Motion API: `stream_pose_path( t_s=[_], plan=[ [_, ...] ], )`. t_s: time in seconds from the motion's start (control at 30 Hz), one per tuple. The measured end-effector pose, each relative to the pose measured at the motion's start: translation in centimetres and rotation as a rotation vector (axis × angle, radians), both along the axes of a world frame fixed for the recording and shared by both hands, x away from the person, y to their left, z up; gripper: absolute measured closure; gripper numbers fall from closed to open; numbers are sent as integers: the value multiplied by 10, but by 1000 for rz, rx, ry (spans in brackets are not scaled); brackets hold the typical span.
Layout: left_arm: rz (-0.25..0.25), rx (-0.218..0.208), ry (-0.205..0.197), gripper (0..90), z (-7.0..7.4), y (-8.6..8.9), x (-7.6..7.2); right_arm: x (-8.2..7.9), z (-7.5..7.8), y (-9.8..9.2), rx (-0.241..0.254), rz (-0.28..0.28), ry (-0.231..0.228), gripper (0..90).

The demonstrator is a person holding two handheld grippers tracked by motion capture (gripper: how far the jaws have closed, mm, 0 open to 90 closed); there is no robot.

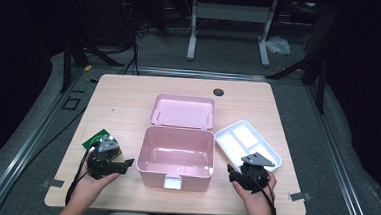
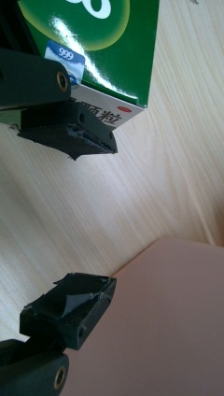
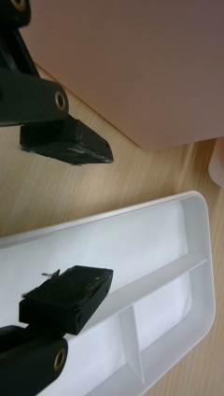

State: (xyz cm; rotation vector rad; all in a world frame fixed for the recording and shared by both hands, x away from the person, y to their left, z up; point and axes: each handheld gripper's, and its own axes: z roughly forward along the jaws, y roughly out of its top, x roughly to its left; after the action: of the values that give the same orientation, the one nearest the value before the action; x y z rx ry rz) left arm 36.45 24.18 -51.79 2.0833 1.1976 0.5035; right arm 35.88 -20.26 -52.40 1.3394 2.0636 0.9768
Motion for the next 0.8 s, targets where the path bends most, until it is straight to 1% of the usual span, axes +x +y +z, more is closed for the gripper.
stream_pose_path(
  t_s=[0.07,0.13,0.23,0.27,0.33,0.37,0.4,0.43,0.5,0.53,0.6,0.63,0.73,0.8],
  plan=[
    [-1,-9,-4,305,0,0,0,0,0,0,2,-2,-6,367],
    [-3,-6,-4,309,0,1,0,0,0,0,8,-2,-7,363],
    [3,-11,0,329,0,3,-1,0,0,0,14,2,1,336],
    [4,-18,4,355,0,4,-1,0,-1,1,15,1,11,312],
    [5,-20,5,371,1,5,-2,0,-1,1,15,2,15,309],
    [5,-29,9,410,2,7,-2,0,-1,2,15,4,19,308],
    [10,-37,10,426,2,7,-2,0,-1,2,15,5,20,315],
    [10,-37,10,429,2,7,-2,0,-1,2,20,8,26,338],
    [6,-44,13,440,3,7,-3,-1,0,3,16,7,24,355],
    [-3,-39,19,450,4,7,-3,-1,2,4,14,-1,17,395],
    [-5,-39,19,455,4,6,-4,-2,3,4,19,0,18,407],
    [-10,-40,20,458,5,5,-4,-3,4,5,14,11,16,436],
    [-7,-37,22,459,6,2,-5,-4,4,7,6,9,15,452],
    [-14,-37,33,469,7,1,-5,-5,6,7,3,15,11,471]
  ],
)
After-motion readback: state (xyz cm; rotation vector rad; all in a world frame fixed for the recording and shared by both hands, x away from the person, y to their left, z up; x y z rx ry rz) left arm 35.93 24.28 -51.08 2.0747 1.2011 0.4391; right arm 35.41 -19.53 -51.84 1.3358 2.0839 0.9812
